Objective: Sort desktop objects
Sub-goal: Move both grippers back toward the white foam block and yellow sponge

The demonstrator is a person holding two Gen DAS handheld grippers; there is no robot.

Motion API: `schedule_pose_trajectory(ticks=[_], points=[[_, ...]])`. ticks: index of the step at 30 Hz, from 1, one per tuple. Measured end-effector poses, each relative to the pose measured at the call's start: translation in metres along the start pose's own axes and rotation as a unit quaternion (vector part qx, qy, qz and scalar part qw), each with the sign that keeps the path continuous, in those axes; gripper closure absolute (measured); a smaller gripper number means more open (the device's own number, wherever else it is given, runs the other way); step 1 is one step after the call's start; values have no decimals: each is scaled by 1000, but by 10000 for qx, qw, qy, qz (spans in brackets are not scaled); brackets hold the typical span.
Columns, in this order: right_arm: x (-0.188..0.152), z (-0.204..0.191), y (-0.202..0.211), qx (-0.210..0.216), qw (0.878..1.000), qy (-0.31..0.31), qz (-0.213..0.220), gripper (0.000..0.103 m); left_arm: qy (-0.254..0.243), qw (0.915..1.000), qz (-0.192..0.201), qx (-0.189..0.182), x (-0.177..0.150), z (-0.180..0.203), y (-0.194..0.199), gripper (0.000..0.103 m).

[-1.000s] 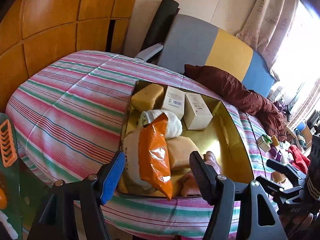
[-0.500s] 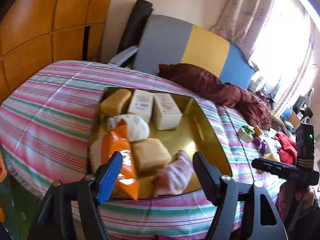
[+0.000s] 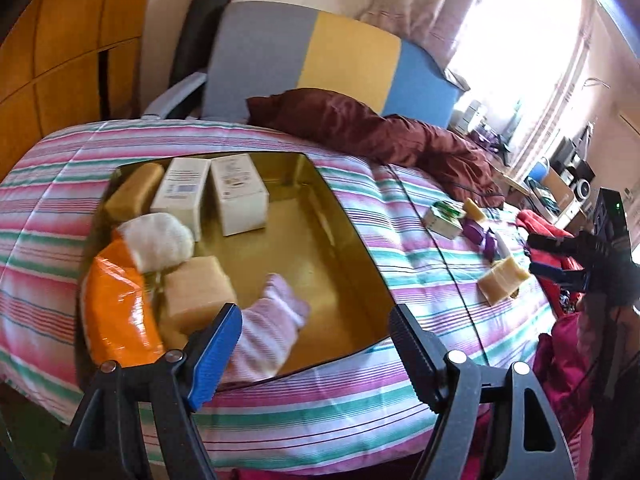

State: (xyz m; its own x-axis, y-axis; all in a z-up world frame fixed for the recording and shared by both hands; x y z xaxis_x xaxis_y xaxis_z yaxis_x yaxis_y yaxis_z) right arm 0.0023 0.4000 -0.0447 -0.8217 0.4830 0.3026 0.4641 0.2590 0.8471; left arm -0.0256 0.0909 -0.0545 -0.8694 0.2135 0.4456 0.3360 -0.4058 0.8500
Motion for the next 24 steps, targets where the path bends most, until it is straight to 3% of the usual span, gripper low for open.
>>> schedule_pose_trajectory(ticks=[6, 13, 18, 24], points=[[19, 62, 44, -61, 9955, -778, 532, 7, -326, 9994, -122, -93, 3, 27, -9, 26], [41, 109, 66, -147, 9893, -1204, 809, 7, -872, 9955, -287, -233, 4, 68, -20, 26], [56, 123, 58, -303, 9905, -1144, 700, 22, -1117, 9923, -437, -307, 5, 88, -31, 26], [74, 151, 45, -651, 9887, -1221, 569, 24, -1343, 9880, -662, -372, 1, 107, -47, 26]])
Point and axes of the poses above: each gripper's, at about its wrist camera, not at the fingertips, and y roughly against the way its jaws point, z to its right, x to its top, the point moved 8 cm from there along -y, roughly the way its jaws point, and after that the axes turned 13 degrees about -z, right-handed, at the moved point
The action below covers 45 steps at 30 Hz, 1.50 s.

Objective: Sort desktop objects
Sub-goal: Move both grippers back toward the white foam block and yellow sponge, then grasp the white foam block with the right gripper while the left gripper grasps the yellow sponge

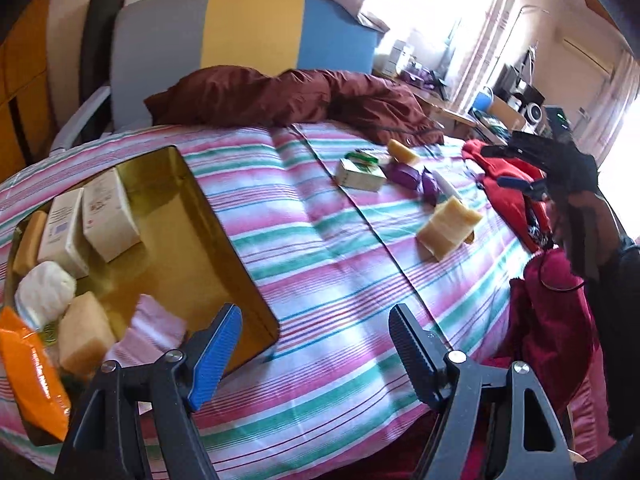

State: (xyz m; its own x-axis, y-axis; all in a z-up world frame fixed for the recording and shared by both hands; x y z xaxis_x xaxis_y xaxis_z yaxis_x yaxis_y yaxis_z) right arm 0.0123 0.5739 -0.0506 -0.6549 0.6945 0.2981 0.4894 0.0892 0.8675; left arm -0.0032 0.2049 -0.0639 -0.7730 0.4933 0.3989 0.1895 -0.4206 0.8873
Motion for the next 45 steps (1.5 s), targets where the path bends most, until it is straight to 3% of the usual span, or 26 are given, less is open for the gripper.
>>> schedule_pose_trajectory(ticks=[4, 13, 24, 26, 28, 38, 45], points=[[14, 21, -27, -295, 9990, -118, -302, 24, -119, 9998, -115, -54, 3, 9, -9, 26], [29, 54, -77, -473, 9946, -265, -881, 24, -390, 9984, -367, -193, 15, 29, -32, 25], [32, 75, -103, -794, 9879, -254, -1310, 26, -823, 9931, -577, -606, 45, 73, -63, 24], [31, 77, -102, -896, 9868, -187, -1336, 37, -945, 9912, -617, -698, 52, 84, -69, 24], [29, 76, -100, -918, 9868, -130, -1329, 40, -1093, 9886, -653, -808, 58, 97, -78, 22], [27, 71, -73, -1231, 9873, 85, -998, 42, -1683, 9800, -765, -742, 84, 143, -115, 21], [32, 70, -56, -1113, 9913, -72, -694, 42, -2202, 9698, -812, -666, 97, 174, -138, 20]])
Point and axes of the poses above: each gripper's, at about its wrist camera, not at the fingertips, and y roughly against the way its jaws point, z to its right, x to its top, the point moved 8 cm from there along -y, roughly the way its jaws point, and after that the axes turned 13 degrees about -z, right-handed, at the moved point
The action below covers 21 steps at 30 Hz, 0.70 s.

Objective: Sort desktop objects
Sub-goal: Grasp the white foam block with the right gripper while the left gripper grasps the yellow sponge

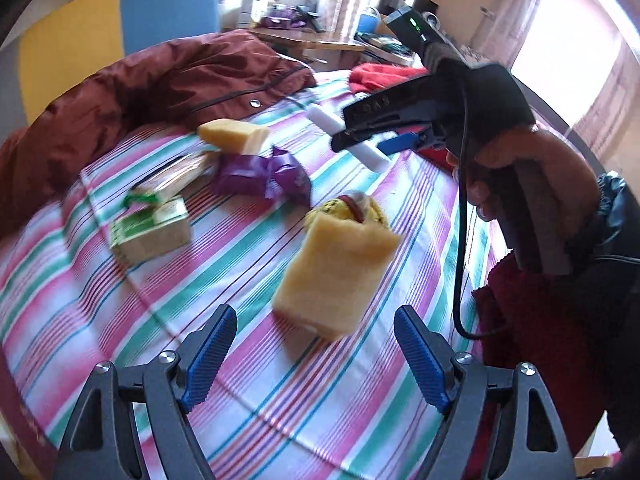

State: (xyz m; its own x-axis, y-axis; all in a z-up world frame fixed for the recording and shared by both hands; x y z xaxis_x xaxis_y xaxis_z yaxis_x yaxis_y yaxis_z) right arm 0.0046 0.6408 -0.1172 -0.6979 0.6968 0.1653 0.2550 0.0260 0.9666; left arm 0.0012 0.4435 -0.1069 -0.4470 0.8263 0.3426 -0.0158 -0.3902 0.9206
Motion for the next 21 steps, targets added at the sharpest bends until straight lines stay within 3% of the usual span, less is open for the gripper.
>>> schedule_pose_trajectory(ticks=[5, 11, 15, 21], points=[[1, -10, 2, 122, 9999, 91, 75, 42, -266, 9994, -179, 162, 10, 6, -20, 20], [8, -11, 3, 203, 9996, 146, 130, 42, -264, 9991, -330, 67, 17, 2, -39, 20], [10, -12, 1, 190, 9996, 174, 150, 42, -117, 9994, -281, -175, 21, -1, -43, 39], [11, -20, 8, 206, 9987, 348, 324, 42, -63, 9998, -76, -190, 14, 1, -34, 43]])
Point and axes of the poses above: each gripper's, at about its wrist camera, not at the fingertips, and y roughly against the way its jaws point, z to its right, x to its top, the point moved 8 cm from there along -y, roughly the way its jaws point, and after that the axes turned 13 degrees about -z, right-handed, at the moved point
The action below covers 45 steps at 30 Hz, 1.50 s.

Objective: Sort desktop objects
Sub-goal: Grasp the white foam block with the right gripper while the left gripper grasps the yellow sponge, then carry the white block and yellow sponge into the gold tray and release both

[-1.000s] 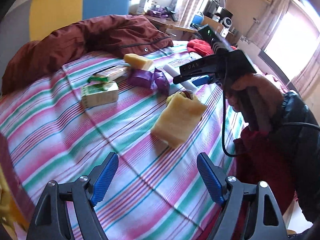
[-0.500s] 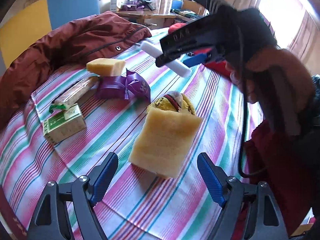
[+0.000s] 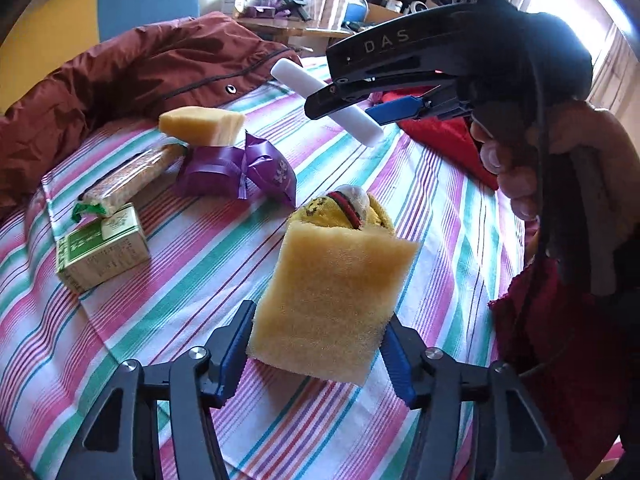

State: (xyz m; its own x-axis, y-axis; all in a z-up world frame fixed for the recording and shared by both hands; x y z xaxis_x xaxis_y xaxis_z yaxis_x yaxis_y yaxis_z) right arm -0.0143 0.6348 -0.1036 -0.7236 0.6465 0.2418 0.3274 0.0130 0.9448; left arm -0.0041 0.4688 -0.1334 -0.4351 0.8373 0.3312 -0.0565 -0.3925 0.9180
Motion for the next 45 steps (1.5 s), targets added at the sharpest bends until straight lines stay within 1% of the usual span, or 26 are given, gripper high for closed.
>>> schedule_pose_trajectory(ticks=[5, 9, 13, 16, 19, 22, 26, 30, 31, 37, 42, 45], points=[[3, -11, 9, 58, 9995, 204, 229, 42, 326, 9991, 271, -88, -9, -4, 22, 43], [3, -24, 20, 137, 9978, 442, 479, 42, 533, 9979, 376, -41, -20, -12, 40, 43], [0, -50, 36, 330, 9919, 910, 822, 42, 830, 9952, 502, 114, -35, -24, 62, 43], [-5, -67, 42, 443, 9870, 1217, 952, 42, 1098, 9915, 643, 284, -50, -32, 79, 43], [-11, -82, 43, 482, 9824, 1508, 989, 42, 1304, 9874, 779, 436, -65, -44, 100, 43], [-17, -91, 39, 503, 9800, 1690, 925, 42, 1555, 9817, 950, 562, -86, -59, 124, 43], [-25, -100, 33, 517, 9788, 1821, 786, 42, 1981, 9705, 1148, 751, -114, -85, 152, 43], [-38, -119, 33, 600, 9756, 2003, 669, 42, 2424, 9561, 1330, 968, -148, -116, 178, 43], [-44, -125, 35, 636, 9743, 2065, 641, 42, 2565, 9512, 1376, 1019, -159, -125, 184, 43], [-88, -186, 39, 883, 9614, 2567, 452, 41, 3265, 9256, 1491, 1199, -207, -169, 203, 43], [-128, -252, 40, 1376, 9483, 2860, 95, 41, 3747, 9054, 1497, 1320, -241, -198, 211, 43], [-154, -292, 36, 1692, 9373, 3041, -182, 41, 4031, 8930, 1462, 1368, -257, -214, 212, 43]])
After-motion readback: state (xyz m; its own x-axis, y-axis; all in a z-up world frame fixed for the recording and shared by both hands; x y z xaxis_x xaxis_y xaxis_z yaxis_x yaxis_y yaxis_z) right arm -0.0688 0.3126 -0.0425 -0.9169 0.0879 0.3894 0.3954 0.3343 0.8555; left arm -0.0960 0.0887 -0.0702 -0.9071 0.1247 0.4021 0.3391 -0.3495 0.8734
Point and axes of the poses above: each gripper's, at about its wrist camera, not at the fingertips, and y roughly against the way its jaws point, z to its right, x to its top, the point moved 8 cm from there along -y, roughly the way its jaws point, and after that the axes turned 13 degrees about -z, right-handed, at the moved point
